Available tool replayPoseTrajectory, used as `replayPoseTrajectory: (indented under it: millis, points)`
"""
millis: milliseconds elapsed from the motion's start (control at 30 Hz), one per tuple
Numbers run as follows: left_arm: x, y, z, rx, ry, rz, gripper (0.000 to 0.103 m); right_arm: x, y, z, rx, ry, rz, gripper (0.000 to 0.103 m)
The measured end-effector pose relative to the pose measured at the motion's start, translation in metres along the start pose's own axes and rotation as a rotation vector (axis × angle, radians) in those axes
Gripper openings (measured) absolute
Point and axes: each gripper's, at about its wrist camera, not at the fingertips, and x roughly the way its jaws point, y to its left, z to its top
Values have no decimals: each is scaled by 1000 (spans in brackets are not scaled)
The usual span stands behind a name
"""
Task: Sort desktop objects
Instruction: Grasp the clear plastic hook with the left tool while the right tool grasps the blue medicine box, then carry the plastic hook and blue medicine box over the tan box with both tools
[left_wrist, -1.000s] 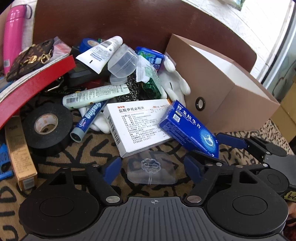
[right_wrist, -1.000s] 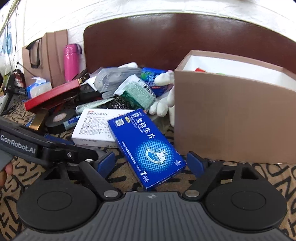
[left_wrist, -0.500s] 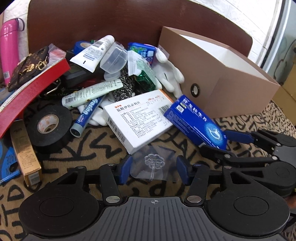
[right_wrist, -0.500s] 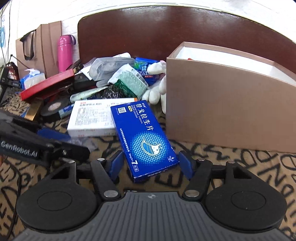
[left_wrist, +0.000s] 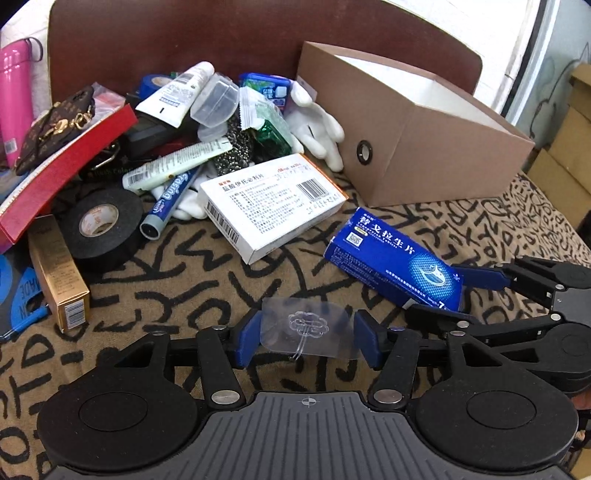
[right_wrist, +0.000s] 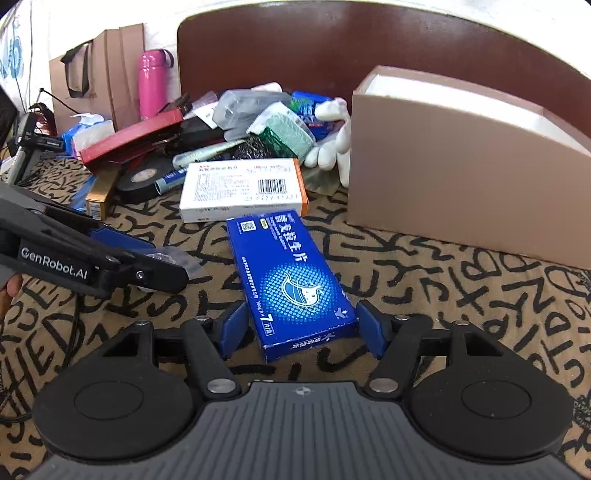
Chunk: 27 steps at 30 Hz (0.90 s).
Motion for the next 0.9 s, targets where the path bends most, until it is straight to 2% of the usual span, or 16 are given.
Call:
replayPoseTrajectory:
  millis: [67,133,400,600,900]
  points:
    - [0,-2,-1,20,0,4,64,2,1,0,2,-3,1,69]
    - [0,-3,-2,41,0,7,58,3,1,-1,-1,-6,2,69]
    - [-3,-3,-1,25,2,11,53,3,-1,-1,12,-10,10,68]
    - [-17,-1,2,-31,-9,-27,52,-12,-3,1,26,-42,19,67]
    - [-49,-15,25,-34,-97,-111,52,-49,-7,17,0,-132,29,65]
